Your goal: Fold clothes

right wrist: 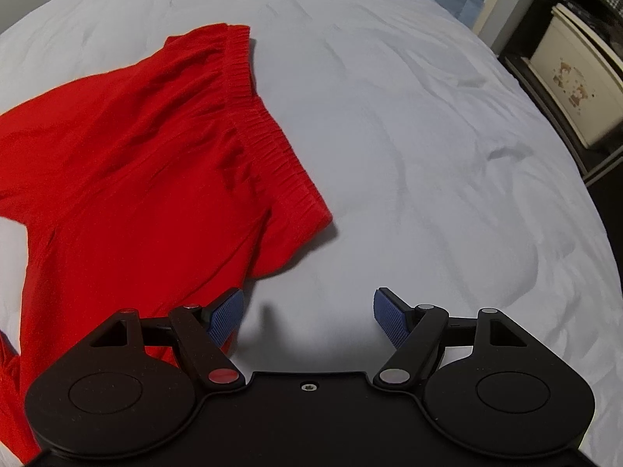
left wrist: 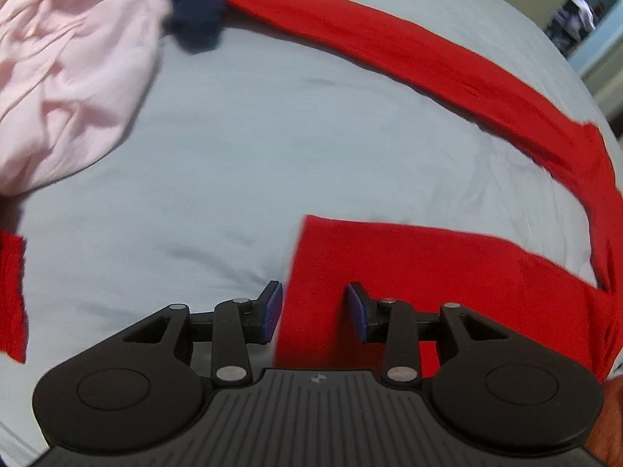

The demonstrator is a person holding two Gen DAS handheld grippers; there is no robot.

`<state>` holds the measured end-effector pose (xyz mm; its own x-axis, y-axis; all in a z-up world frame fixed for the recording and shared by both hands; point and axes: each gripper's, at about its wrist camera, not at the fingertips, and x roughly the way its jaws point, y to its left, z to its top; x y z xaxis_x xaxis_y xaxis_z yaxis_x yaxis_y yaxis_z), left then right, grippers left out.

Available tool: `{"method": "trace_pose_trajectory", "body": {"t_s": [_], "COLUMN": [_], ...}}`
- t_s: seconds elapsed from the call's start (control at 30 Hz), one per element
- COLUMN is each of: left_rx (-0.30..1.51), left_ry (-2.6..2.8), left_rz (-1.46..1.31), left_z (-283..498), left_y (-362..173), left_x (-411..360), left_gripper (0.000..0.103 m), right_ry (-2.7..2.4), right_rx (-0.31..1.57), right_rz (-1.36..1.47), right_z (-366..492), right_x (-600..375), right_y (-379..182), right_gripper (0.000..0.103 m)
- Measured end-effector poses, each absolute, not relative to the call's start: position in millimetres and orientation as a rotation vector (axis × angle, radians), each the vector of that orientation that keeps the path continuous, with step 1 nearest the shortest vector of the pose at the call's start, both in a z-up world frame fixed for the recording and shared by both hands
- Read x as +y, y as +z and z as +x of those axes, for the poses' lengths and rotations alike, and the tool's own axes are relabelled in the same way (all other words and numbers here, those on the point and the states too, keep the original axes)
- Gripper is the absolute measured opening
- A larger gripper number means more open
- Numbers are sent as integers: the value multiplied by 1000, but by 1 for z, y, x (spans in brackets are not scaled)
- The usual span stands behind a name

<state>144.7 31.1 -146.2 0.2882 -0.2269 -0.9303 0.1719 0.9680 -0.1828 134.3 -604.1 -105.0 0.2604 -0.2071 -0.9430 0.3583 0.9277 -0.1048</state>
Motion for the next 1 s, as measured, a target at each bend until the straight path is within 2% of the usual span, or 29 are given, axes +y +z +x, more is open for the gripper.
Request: {"method": "trace_pose_trajectory", "body": {"t_s": [0.13, 0.3, 0.57, 0.7, 0.77, 0.83, 0.87, 0.9, 1.0], "left_rx": [1257, 1245, 1187, 1196, 1209, 1217, 1224, 1231, 1237], "left_ry": [-262, -262, -140, -82, -67, -60, -55, -49, -43], "left_rz": [-30, -27, 21, 14, 6, 5, 0, -5, -3], "left_z": [148, 145, 158, 164, 164, 164, 164, 165, 165], "left_y": [-147, -142, -109, -100, -100, -100, -102, -104, -105], "left_x": [29, 35, 73, 96, 102, 105, 106, 107, 105], "left_gripper": [15, 7, 6, 6, 6, 6, 6, 6, 6], "right_ry": [-381, -384, -416, -426, -432, -420, -411, -415, -437], "right_rx": [1251, 1232, 1141, 1127, 1129, 1126, 1124, 1119, 1104], "right_rz": [150, 239, 482, 589, 637, 676, 699, 691, 655], "right_z": [131, 123, 128, 140, 145, 146, 147, 148, 150], "right_x": [-610, -628, -664, -671, -672, -671, -671, -669, -666], "right_y": [-106, -102, -106, -123, -134, -140, -143, -143, -139], "right_gripper": [72, 72, 71, 68, 58, 39, 33, 18, 8]}}
